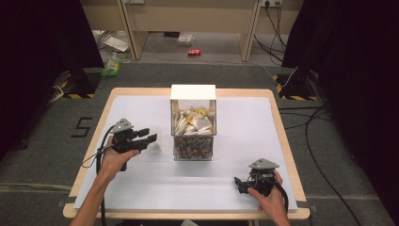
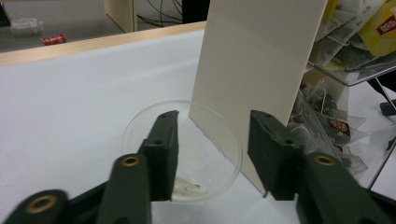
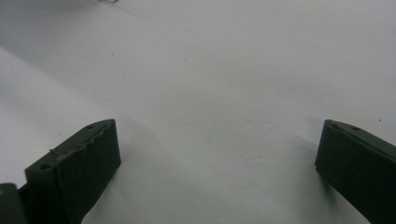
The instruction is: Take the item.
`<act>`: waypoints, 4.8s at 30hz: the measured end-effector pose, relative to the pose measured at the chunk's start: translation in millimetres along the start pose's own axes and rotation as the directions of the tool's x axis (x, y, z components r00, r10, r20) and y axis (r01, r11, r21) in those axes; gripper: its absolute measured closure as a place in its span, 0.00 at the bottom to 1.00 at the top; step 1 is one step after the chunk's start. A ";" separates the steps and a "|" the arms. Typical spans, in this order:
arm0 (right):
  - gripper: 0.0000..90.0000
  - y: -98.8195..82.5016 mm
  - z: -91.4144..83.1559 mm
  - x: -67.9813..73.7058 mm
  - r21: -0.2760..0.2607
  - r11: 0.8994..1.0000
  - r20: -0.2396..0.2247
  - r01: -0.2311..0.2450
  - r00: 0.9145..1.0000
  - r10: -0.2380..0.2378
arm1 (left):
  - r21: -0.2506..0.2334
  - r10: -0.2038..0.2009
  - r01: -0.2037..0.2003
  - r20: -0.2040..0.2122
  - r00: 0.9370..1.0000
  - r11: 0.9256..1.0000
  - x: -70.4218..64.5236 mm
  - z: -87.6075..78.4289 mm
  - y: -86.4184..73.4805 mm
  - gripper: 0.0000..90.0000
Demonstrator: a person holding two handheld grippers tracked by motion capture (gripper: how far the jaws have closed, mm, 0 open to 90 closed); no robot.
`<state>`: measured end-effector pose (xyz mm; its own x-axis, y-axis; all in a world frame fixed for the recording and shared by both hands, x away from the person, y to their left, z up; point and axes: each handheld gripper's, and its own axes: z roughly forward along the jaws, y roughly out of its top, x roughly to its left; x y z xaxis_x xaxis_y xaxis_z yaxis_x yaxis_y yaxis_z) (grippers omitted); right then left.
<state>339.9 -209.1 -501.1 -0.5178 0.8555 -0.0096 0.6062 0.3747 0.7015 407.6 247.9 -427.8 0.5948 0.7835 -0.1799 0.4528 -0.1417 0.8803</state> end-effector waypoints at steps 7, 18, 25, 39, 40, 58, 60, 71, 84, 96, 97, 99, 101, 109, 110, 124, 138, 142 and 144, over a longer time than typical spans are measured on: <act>0.01 0.0 0.0 0.0 0.000 1.000 0.000 0.000 1.000 0.000 | 0.009 -0.006 0.006 -0.030 1.000 1.000 1.2 -5.3 0.5 0.36; 0.01 0.0 0.0 0.0 0.000 1.000 0.000 0.000 1.000 0.000 | 0.024 0.010 -0.009 -0.037 0.999 1.000 -3.7 -11.8 -3.2 0.16; 0.01 0.0 0.0 0.0 0.000 1.000 0.000 0.000 1.000 0.000 | 0.012 -0.005 0.006 -0.030 1.000 1.000 -6.8 -21.0 -6.4 0.16; 0.01 0.0 0.0 0.0 0.000 1.000 0.000 0.001 1.000 -0.001 | 0.013 -0.002 0.002 -0.031 1.000 1.000 -14.2 -34.4 -23.2 0.17; 0.01 0.0 0.0 0.0 0.000 1.000 0.000 0.001 1.000 -0.001 | 0.014 -0.002 0.002 -0.031 1.000 1.000 -14.8 -34.8 -24.8 0.17; 0.01 0.0 -0.1 0.3 0.001 1.000 0.000 -0.002 1.000 0.002 | 0.039 0.026 -0.024 -0.052 0.998 0.999 -21.8 -33.4 -50.3 0.17; 0.01 0.0 -0.1 0.6 0.002 1.000 0.000 -0.005 1.000 0.005 | 0.045 0.034 -0.031 -0.058 0.998 0.998 -22.6 -33.1 -53.4 0.17; 0.01 0.0 -0.1 0.6 0.001 1.000 0.000 -0.004 1.000 0.004 | 0.076 0.061 -0.057 -0.043 0.997 0.995 -29.0 -31.1 -68.2 0.17; 0.01 -0.1 -0.1 0.6 0.001 1.000 0.000 -0.004 1.000 0.004 | 0.099 0.082 -0.076 -0.050 0.995 0.992 -30.7 -32.6 -82.4 0.17; 0.01 -0.1 0.0 0.5 0.001 1.000 0.000 -0.003 1.000 0.003 | 0.121 0.088 -0.079 -0.069 0.994 0.989 -28.7 -36.3 -96.0 0.17; 0.01 -0.1 -0.1 0.8 0.002 1.000 0.000 -0.007 1.000 0.007 | 0.124 0.086 -0.077 -0.072 0.994 0.989 -28.9 -36.7 -97.3 0.17; 0.01 -0.1 0.0 0.5 0.001 1.000 0.000 -0.002 1.000 0.002 | 0.129 0.096 -0.086 -0.077 0.992 0.988 -29.2 -37.8 -99.8 0.17; 0.01 -0.1 -0.1 0.5 0.001 1.000 0.000 -0.003 1.000 0.003 | 0.137 0.104 -0.092 -0.082 0.991 0.986 -29.9 -39.1 -102.3 0.17; 0.01 -0.1 -0.1 0.8 0.001 1.000 0.001 -0.005 1.000 0.005 | 0.165 0.120 -0.103 -0.092 0.989 0.981 -31.9 -45.3 -111.1 0.17; 0.01 -0.1 -0.1 0.7 0.002 1.000 0.000 -0.005 1.000 0.005 | 0.170 0.128 -0.111 -0.095 0.987 0.979 -32.2 -45.9 -112.1 0.17; 0.01 -0.1 -0.1 0.8 0.001 1.000 0.001 -0.005 1.000 0.005 | 0.169 0.111 -0.090 -0.117 0.987 0.981 -33.1 -53.8 -131.8 0.17; 0.01 -0.2 0.0 0.0 -0.001 1.000 0.002 0.007 1.000 -0.007 | 0.086 0.092 -0.080 -0.158 0.983 0.993 -37.1 -64.5 -148.1 0.17; 0.01 -0.2 0.1 -0.2 -0.003 1.000 0.003 0.011 1.000 -0.011 | 0.068 0.087 -0.077 -0.157 0.984 0.995 -38.3 -66.9 -151.5 0.17; 0.01 -0.2 0.0 -0.1 -0.003 1.000 0.003 0.009 1.000 -0.009 | 0.066 0.088 -0.078 -0.158 0.984 0.995 -38.1 -66.9 -152.0 0.17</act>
<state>339.8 -209.3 -501.2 -0.5217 0.8529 -0.0177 0.5999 0.3816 0.7032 271.7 280.1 -525.3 0.5201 0.8535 -0.0303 0.4476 -0.2422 0.8608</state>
